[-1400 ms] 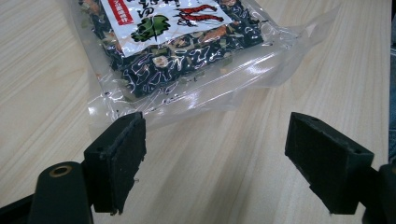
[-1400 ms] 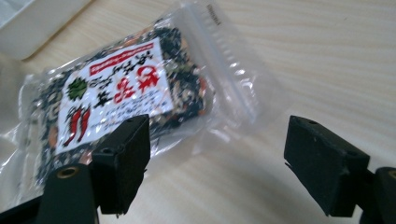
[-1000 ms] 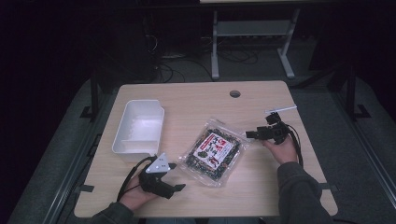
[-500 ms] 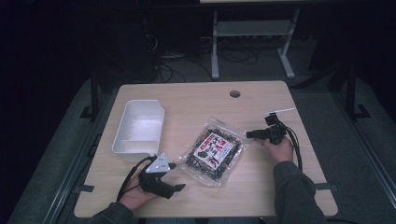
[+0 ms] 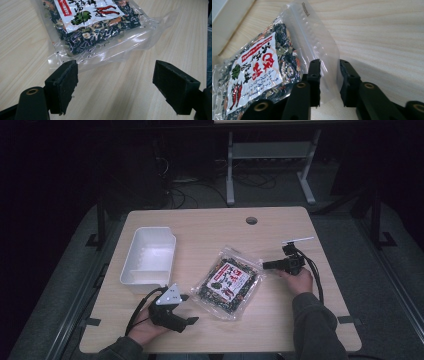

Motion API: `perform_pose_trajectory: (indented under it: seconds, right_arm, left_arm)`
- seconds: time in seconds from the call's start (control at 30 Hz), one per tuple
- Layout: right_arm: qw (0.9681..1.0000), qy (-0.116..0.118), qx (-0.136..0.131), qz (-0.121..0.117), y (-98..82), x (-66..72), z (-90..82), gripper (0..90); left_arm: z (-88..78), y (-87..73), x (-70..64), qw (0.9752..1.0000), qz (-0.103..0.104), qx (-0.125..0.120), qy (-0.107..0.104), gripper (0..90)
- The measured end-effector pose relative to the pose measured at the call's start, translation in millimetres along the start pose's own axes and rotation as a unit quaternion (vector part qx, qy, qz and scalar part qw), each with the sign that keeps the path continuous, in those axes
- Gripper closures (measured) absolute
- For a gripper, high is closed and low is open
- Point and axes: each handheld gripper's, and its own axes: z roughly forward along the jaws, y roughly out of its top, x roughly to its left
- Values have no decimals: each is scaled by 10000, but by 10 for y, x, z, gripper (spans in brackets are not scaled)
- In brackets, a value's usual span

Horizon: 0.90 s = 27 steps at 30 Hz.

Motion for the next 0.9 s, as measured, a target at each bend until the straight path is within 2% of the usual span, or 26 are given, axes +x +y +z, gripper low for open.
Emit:
perform_pose_trajectory:
  seconds: [0.03,0.1,0.2,0.43,0.53,0.6,0.7,0.77,0.9]
  right_arm:
    - [10000,0,0,0,0,0,0,747]
    - [10000,37,-16,-61,-1,12,-15,835]
    - [9998,104,-26,-147,-3,35,-34,880]
    - [9985,250,-140,-461,17,171,-160,898]
    - [9977,290,-226,-565,20,217,-226,899]
    - [9961,393,-380,-691,21,288,-341,900]
    - [9939,493,-542,-825,16,355,-466,900]
    - [9921,554,-641,-920,8,395,-552,900]
    - [9890,630,-731,-1123,19,488,-714,900]
  left_arm:
    - [0,0,0,10000,0,0,0,197]
    - [6,0,-4,10000,7,-20,-6,196]
    - [8,4,-5,10000,-6,-36,-12,196]
    - [20,38,7,9998,-127,-147,-107,196]
    - [40,57,0,9998,-97,-126,-101,196]
    - [60,96,-5,9998,-98,-125,-93,196]
    - [63,149,-14,9992,-206,-232,-256,215]
    - [60,188,-25,9994,-122,-212,-225,216]
    - [64,251,16,9994,-176,-270,-120,218]
